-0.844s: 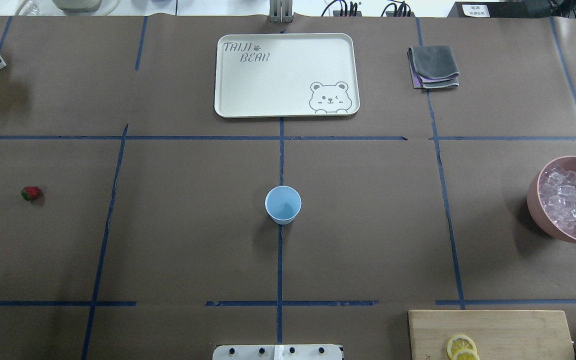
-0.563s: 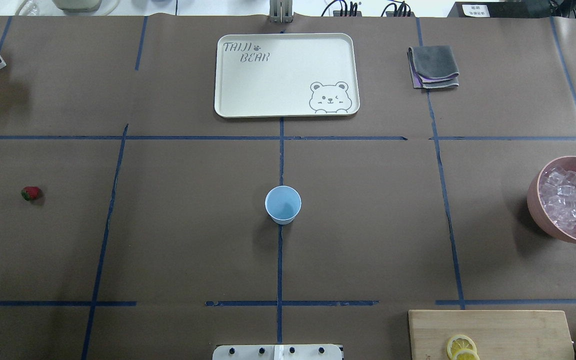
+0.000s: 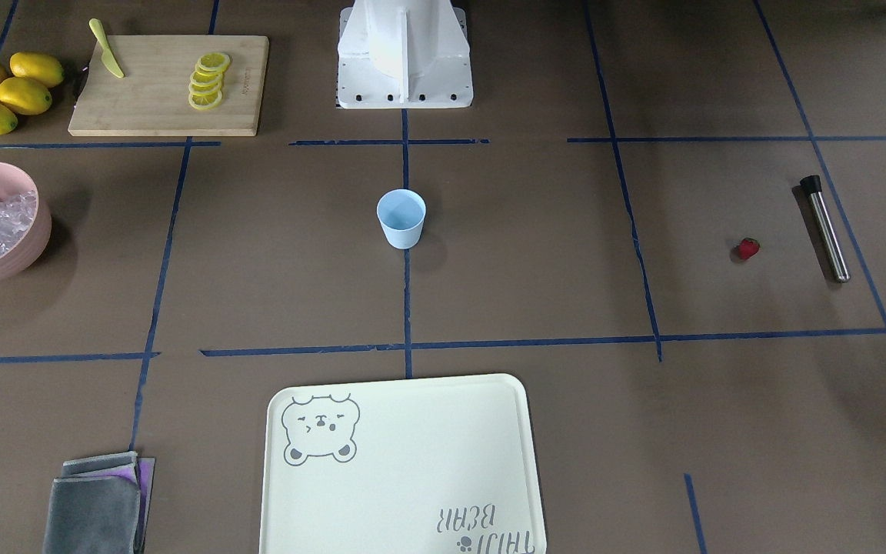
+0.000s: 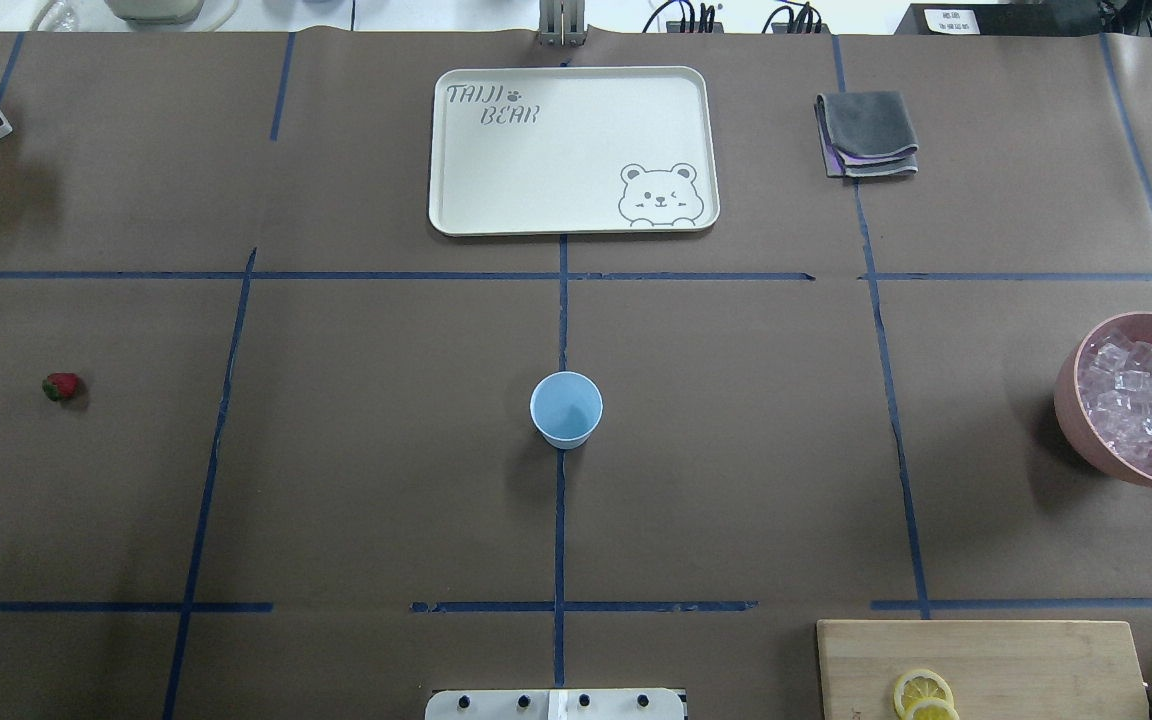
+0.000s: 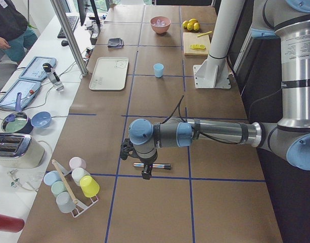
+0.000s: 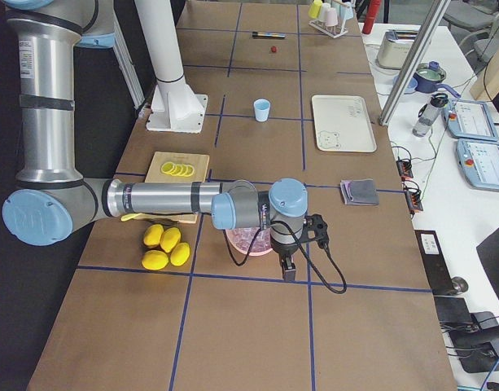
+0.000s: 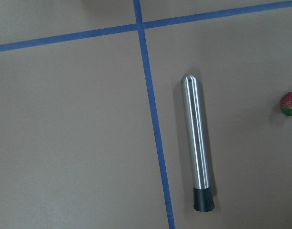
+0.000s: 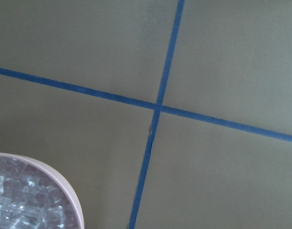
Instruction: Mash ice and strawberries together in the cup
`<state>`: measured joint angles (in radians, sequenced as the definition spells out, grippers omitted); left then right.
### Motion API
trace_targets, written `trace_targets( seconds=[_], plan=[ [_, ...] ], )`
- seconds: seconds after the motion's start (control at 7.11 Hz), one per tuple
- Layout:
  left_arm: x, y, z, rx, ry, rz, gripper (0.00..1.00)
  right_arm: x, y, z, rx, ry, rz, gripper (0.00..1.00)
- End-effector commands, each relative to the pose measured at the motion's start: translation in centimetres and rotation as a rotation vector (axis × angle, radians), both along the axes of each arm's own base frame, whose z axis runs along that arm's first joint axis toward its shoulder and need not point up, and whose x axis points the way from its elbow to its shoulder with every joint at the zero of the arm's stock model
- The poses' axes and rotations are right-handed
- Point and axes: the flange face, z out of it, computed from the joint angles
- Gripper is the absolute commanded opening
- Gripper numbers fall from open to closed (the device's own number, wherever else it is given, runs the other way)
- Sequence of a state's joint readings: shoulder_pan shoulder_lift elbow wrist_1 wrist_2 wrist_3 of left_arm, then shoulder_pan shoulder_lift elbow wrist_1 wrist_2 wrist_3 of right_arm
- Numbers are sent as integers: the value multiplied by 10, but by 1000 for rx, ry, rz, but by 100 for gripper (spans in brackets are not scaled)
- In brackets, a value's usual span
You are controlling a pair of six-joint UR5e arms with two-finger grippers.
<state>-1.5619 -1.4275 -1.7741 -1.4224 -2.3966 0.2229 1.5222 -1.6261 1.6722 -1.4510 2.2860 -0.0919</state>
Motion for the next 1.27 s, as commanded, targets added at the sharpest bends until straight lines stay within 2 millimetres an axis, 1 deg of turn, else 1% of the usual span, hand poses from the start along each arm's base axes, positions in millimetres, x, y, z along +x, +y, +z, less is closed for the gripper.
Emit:
trace_targets(
  seconds=[0.0, 0.28, 0.42, 0.56, 0.84, 1.13],
  plan=[
    [0, -1, -1, 2, 1, -1, 100, -56, -8, -21, 126, -10, -113, 100],
    [0, -1, -1, 1, -1, -2, 100, -91, -2, -58, 186, -25, -172, 99],
    [0, -1, -1, 1, 1, -2, 100, -109, 7, -59, 175, -32, -198, 99],
    [0, -1, -1, 1, 1, -2, 100, -122, 21, -48, 162, -30, -233, 98],
    [0, -1, -1, 1, -1, -1, 100, -145, 27, -47, 160, -30, -282, 97],
    [0, -1, 0, -1, -2, -1, 100, -163, 31, -48, 163, -32, -320, 93]
  ],
)
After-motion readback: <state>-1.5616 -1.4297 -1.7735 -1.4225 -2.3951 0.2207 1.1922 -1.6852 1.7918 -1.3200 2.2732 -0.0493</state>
